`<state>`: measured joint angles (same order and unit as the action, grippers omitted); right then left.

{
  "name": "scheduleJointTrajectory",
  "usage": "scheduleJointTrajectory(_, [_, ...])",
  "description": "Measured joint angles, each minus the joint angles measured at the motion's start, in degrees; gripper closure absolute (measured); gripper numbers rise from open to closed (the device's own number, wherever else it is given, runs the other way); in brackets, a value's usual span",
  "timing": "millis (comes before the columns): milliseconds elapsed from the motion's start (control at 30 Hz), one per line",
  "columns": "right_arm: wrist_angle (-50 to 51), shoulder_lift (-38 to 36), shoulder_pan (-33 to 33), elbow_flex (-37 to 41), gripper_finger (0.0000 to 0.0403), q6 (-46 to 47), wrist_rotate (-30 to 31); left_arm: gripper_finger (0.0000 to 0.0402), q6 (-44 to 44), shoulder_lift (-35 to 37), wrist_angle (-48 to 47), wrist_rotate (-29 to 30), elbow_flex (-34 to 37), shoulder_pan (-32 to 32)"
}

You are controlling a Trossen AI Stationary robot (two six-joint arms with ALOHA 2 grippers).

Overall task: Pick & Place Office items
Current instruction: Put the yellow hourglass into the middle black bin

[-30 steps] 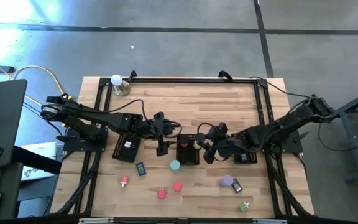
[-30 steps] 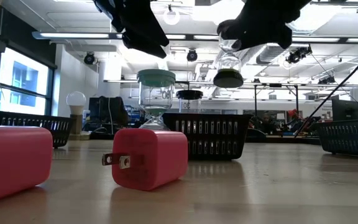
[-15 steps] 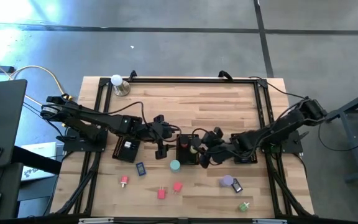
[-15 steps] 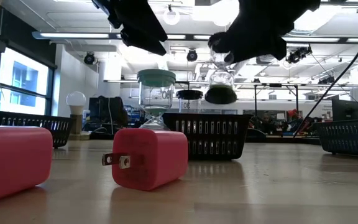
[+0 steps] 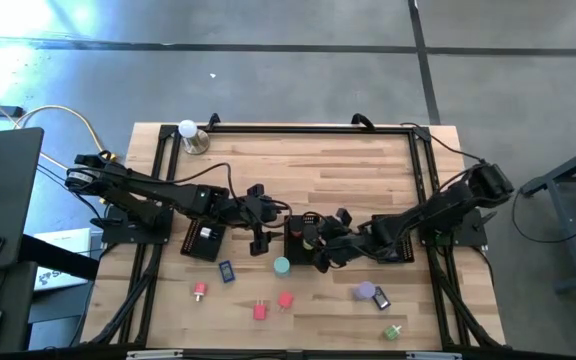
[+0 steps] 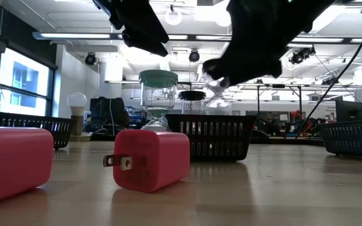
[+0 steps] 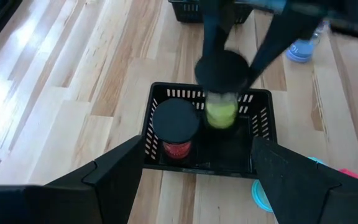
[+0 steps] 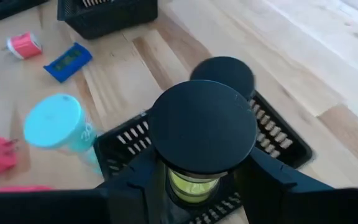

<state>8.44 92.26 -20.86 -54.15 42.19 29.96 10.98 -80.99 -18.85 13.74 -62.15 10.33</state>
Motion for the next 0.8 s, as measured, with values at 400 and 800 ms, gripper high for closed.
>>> scheduleJointTrajectory(400, [-0.31,1.32,0.37,-0.02,0.0252,-0.39,0.70,0.0112,0.04,0.00,-0.26,0.00,0.02,0.00])
scheduleJointTrajectory(800, [0.37,2.97,1.20,0.00,0.0252,-0.60,1.67,0.0112,0.22,0.00,-0.22,0.00,0.01,0.00])
